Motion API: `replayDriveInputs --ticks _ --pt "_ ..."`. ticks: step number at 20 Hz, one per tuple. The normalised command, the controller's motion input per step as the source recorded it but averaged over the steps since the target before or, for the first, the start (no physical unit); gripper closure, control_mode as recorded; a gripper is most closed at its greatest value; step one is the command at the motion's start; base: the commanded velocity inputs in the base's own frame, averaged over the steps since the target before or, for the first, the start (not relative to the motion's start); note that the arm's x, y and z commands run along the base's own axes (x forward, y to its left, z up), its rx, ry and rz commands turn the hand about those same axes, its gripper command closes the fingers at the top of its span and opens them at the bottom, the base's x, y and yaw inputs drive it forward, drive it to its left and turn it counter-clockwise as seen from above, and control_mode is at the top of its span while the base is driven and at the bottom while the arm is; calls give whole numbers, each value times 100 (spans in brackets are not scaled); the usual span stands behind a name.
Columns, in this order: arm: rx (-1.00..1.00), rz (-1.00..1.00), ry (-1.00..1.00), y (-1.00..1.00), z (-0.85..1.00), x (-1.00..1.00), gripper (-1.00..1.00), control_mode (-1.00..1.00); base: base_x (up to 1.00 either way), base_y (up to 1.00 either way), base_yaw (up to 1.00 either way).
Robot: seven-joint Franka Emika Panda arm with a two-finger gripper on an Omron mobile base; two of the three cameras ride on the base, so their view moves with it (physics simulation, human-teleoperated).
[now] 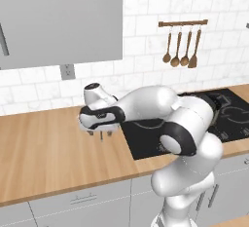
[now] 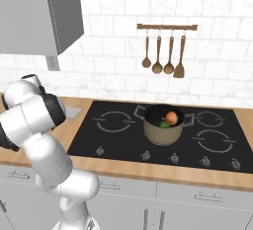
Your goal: Put the onion and avocado in the pot. Retrieve the spatula and lightly stir the vegetables in the pot.
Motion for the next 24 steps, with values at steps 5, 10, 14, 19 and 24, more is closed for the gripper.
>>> replayDriveInputs --ticks 5,10,14,19,24 --pt "7 -2 -9 3 -51 15 -100 -100 0 0 0" --pt "5 0 -8 0 -33 5 -100 -100 0 0 0" --pt "7 0 -10 -11 -27 1 -100 -100 0 0 0" --pt "4 0 -6 -6 -19 32 -100 -100 0 0 0" --pt "0 0 -3 1 -12 37 -100 -100 0 0 0"
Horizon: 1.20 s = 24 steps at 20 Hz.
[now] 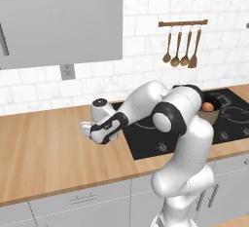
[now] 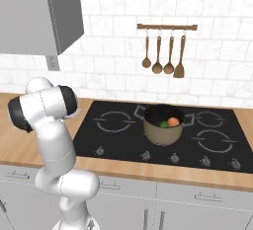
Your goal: Put the onion and avocado in the pot. Retrieve the spatula and lightly stir the vegetables in the pot.
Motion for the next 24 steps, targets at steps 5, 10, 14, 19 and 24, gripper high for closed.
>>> replayDriveInputs --ticks 5,10,14,19,24 --pt "0 0 4 0 -13 4 100 -100 0 0 0" --pt "2 0 14 0 -21 -1 100 -100 0 0 0" --pt "5 0 6 -1 -11 -31 100 -100 0 0 0" --pt "0 -2 -8 0 34 -78 100 -100 0 0 0" --pt "0 -4 -10 -25 84 -81 100 -100 0 0 0"
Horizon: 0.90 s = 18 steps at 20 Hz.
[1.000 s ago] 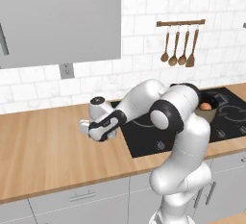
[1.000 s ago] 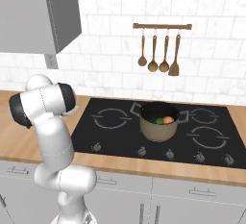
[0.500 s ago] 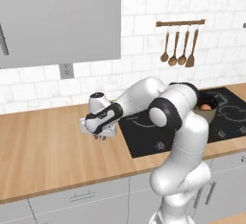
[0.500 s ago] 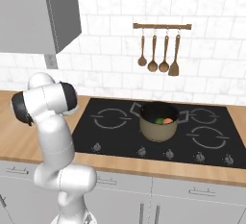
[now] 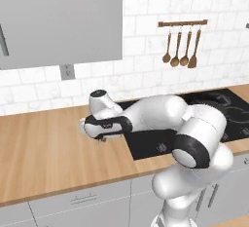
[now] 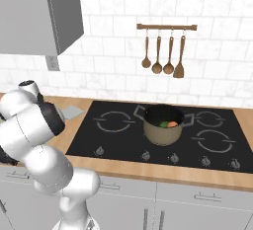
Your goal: Put the onion and avocado in the pot. Retrieve the spatula and lightly stir the vegetables in the pot.
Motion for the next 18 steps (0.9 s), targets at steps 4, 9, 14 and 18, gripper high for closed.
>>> replayDriveInputs --ticks 4,9,14,18 --pt "0 -3 -1 -45 100 -65 100 -100 0 0 0" --pt "6 -8 0 -64 97 -53 100 -100 0 0 0" --pt "18 -15 0 -98 90 -41 100 -100 0 0 0" --pt "28 -18 0 -100 54 -8 100 -100 0 0 0"
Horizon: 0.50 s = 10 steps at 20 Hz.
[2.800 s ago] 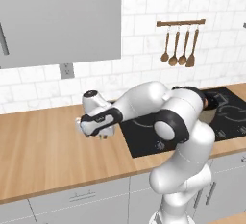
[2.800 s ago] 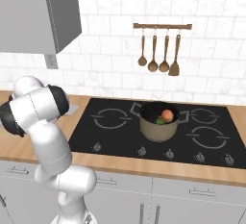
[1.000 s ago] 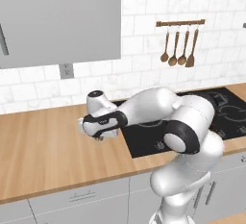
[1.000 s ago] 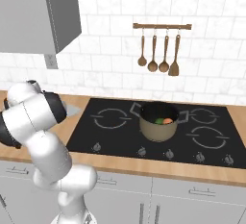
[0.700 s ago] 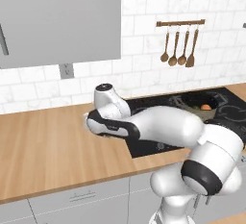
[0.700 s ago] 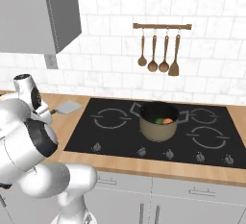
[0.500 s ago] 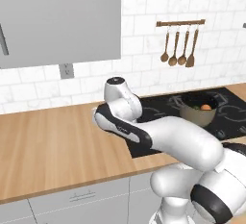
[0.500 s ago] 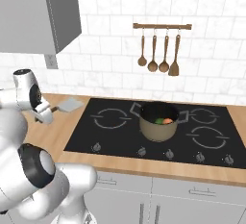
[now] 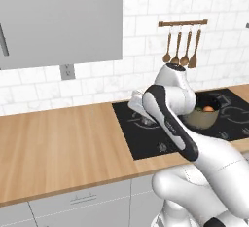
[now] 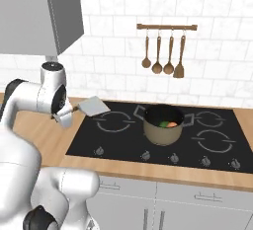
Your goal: Put the onion and avocado in the pot. Retrieve the spatula and lightly stir the vegetables in the pot.
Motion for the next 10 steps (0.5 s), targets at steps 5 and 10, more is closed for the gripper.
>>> replayDriveInputs --ticks 5,10 --pt "46 -23 1 -100 29 9 100 -100 0 0 0" --pt "49 -19 15 -100 40 37 100 -100 0 0 0"
